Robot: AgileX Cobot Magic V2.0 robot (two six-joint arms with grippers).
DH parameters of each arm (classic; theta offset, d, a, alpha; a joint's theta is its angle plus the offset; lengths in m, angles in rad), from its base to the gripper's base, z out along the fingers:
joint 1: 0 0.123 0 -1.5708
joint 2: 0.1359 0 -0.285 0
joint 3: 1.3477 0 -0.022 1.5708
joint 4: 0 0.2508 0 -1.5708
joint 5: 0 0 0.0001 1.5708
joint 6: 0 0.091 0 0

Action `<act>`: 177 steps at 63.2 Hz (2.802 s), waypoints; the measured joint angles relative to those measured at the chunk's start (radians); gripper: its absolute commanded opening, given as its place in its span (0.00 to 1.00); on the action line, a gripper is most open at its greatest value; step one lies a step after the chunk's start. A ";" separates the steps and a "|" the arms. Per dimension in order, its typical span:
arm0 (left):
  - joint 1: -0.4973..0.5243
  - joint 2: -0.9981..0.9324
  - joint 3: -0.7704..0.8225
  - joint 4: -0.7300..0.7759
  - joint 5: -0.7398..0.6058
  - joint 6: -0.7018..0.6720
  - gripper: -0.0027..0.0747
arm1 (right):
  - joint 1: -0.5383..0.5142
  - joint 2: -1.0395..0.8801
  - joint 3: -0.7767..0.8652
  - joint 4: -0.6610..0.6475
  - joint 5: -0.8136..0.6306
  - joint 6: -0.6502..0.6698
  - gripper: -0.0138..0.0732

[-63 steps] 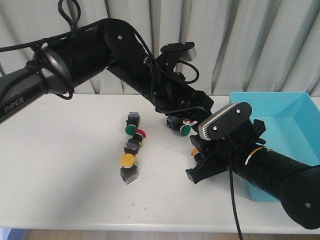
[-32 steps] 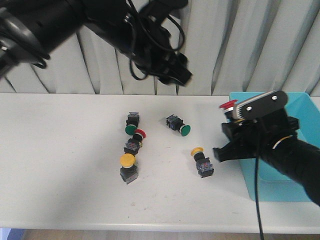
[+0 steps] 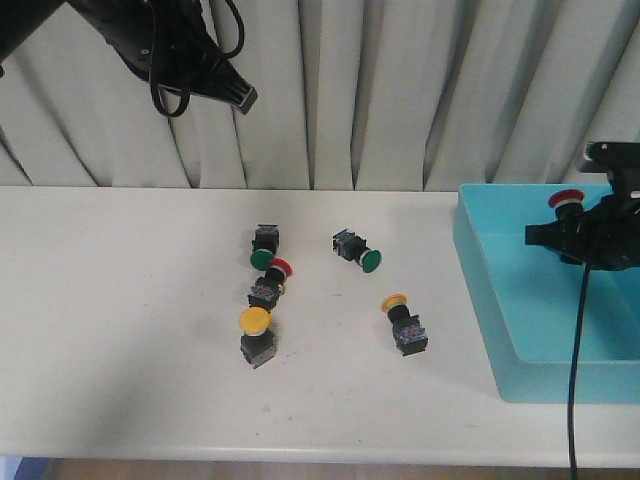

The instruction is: Pick red and yellow buttons and place in box

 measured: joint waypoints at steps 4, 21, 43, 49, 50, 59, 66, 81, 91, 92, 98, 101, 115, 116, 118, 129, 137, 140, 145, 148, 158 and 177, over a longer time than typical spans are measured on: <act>0.000 0.000 0.030 -0.009 -0.003 -0.002 0.03 | -0.004 0.076 -0.044 -0.004 0.033 0.001 0.18; 0.000 0.000 0.207 -0.032 -0.040 -0.002 0.03 | -0.005 0.357 -0.210 -0.019 0.124 0.001 0.29; 0.000 0.000 0.262 -0.034 -0.056 -0.002 0.07 | 0.006 0.498 -0.365 -0.026 0.271 -0.027 0.75; 0.000 0.000 0.262 -0.034 -0.052 -0.002 0.10 | 0.006 0.495 -0.374 -0.030 0.271 -0.036 0.83; 0.000 0.000 0.262 -0.034 -0.052 -0.002 0.12 | 0.005 0.491 -0.375 -0.029 0.271 -0.038 0.83; 0.000 -0.001 0.262 -0.035 -0.052 0.000 0.24 | 0.005 0.433 -0.375 -0.035 0.283 -0.042 0.84; 0.000 -0.018 0.265 -0.038 -0.059 0.008 0.41 | 0.005 0.347 -0.375 -0.036 0.304 -0.044 0.84; 0.000 -0.099 0.273 -0.055 -0.093 0.024 0.77 | 0.012 0.090 -0.375 -0.036 0.391 -0.044 0.83; 0.000 -0.110 0.363 -0.106 -0.120 0.003 0.84 | 0.017 -0.079 -0.374 -0.006 0.464 -0.044 0.83; 0.000 -0.109 0.374 -0.108 -0.126 0.001 0.84 | 0.017 -0.094 -0.374 -0.003 0.470 -0.044 0.83; 0.000 -0.107 0.443 -0.113 -0.176 -0.027 0.84 | 0.021 -0.192 -0.374 0.009 0.504 -0.044 0.83; 0.000 -0.107 0.469 -0.113 -0.201 -0.041 0.83 | 0.030 -0.240 -0.374 0.008 0.514 -0.044 0.83; 0.000 -0.038 0.550 -0.114 -0.262 -0.108 0.82 | 0.152 -0.405 -0.374 -0.036 0.557 -0.014 0.83; 0.000 -0.029 0.553 -0.115 -0.263 -0.111 0.82 | 0.166 -0.411 -0.374 -0.046 0.562 -0.006 0.83; 0.000 -0.011 0.554 -0.121 -0.262 -0.119 0.81 | 0.188 -0.424 -0.374 -0.065 0.570 0.008 0.83; 0.000 0.086 0.556 -0.180 -0.279 -0.129 0.80 | 0.260 -0.463 -0.305 -0.167 0.578 0.086 0.83; 0.000 0.130 0.556 -0.226 -0.284 -0.129 0.80 | 0.277 -0.480 -0.214 -0.201 0.541 0.113 0.83; 0.000 0.141 0.556 -0.243 -0.288 -0.127 0.80 | 0.281 -0.488 -0.177 -0.205 0.514 0.114 0.83; 0.000 0.158 0.556 -0.269 -0.290 -0.116 0.80 | 0.283 -0.502 -0.126 -0.205 0.476 0.115 0.83; 0.000 0.165 0.556 -0.280 -0.292 -0.114 0.80 | 0.284 -0.509 -0.102 -0.205 0.455 0.116 0.83; 0.000 0.193 0.556 -0.306 -0.299 -0.111 0.80 | 0.284 -0.514 -0.044 -0.195 0.403 0.117 0.83; 0.000 0.231 0.556 -0.308 -0.302 -0.111 0.80 | 0.284 -0.514 -0.033 -0.189 0.390 0.117 0.83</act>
